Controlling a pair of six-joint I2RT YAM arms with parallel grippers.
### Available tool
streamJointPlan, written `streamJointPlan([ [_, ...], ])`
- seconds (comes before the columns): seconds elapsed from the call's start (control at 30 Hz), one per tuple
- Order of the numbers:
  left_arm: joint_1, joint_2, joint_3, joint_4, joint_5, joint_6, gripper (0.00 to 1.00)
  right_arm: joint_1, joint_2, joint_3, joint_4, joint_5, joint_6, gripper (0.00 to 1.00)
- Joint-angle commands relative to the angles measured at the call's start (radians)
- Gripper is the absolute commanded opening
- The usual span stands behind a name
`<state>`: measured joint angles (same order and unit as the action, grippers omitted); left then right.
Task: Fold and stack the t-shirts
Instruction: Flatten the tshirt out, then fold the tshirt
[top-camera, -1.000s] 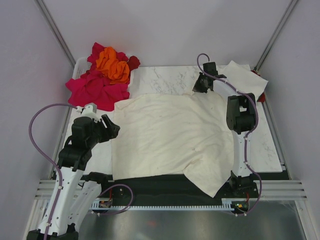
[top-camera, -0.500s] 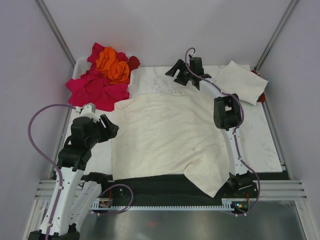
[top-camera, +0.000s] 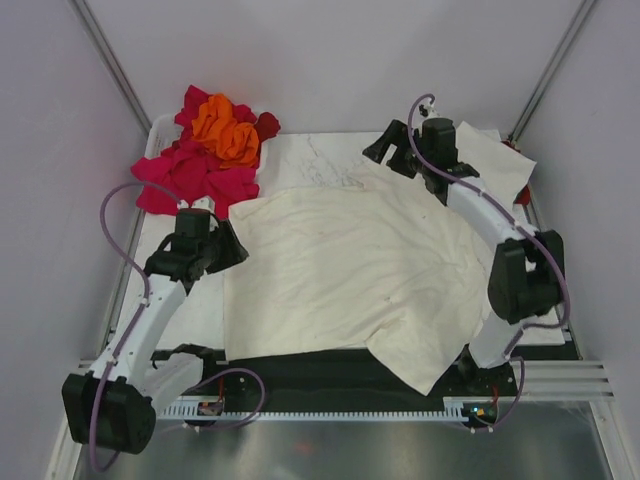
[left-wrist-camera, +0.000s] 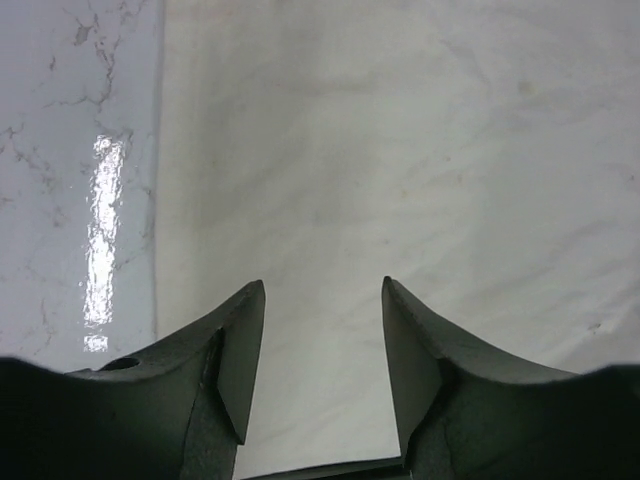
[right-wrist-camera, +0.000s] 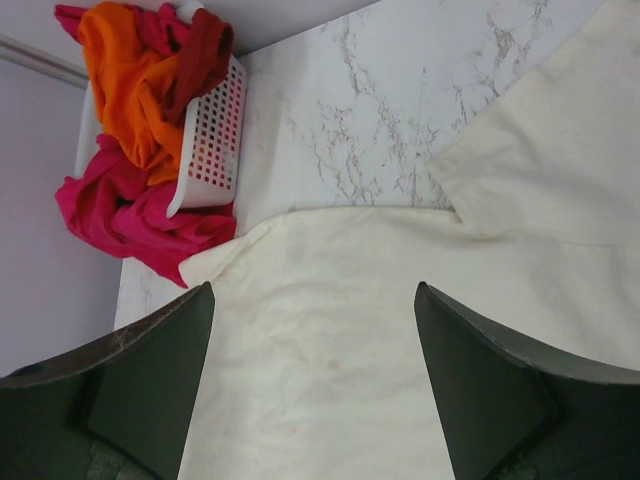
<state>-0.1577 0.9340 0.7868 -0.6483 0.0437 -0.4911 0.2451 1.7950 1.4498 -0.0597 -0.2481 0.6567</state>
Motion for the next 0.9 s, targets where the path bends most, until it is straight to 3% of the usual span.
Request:
streamJointPlan([
  [0.0, -0.022, 0.153, 0.055, 0.163, -0.031, -0.059, 0.56, 0.003, -0.175, -0.202, 0.003, 0.024, -0.055, 0.90],
  [0.1, -0.040, 0.262, 0.136, 0.164, -0.022, -0.067, 0.51, 0.006, -0.354, -0.349, -0.052, 0.018, -0.084, 0.90],
  [0.27, -0.161, 0.188, 0.077, 0.124, -0.085, -0.124, 0.56, 0.008, -0.665, -0.488, -0.281, 0.305, -0.189, 0.92],
  [0.4, -0.397, 0.095, 0.026, -0.040, -0.169, -0.252, 0.59, 0.008, -0.761, -0.561, -0.447, 0.444, -0.172, 0.97],
  [0.53, -0.557, 0.101, 0.057, -0.244, -0.202, -0.337, 0.59, 0.023, -0.790, -0.609, -0.564, 0.376, -0.099, 0.97],
  [0.63, -0.586, 0.088, 0.112, -0.326, -0.258, -0.311, 0.59, 0.184, -0.852, -0.678, -0.632, 0.349, 0.012, 0.97],
  [0.67, -0.586, 0.065, 0.132, -0.330, -0.271, -0.272, 0.61, 0.339, -0.870, -0.693, -0.684, 0.378, 0.085, 0.97],
  [0.73, -0.585, 0.042, 0.150, -0.329, -0.292, -0.230, 0.62, 0.503, -0.876, -0.695, -0.744, 0.455, 0.176, 0.97],
  [0.77, -0.585, 0.032, 0.167, -0.330, -0.310, -0.195, 0.63, 0.649, -0.878, -0.686, -0.819, 0.507, 0.272, 0.97],
  [0.87, -0.582, 0.032, 0.166, -0.326, -0.344, -0.156, 0.65, 0.904, -0.914, -0.681, -0.996, 0.592, 0.430, 0.95],
])
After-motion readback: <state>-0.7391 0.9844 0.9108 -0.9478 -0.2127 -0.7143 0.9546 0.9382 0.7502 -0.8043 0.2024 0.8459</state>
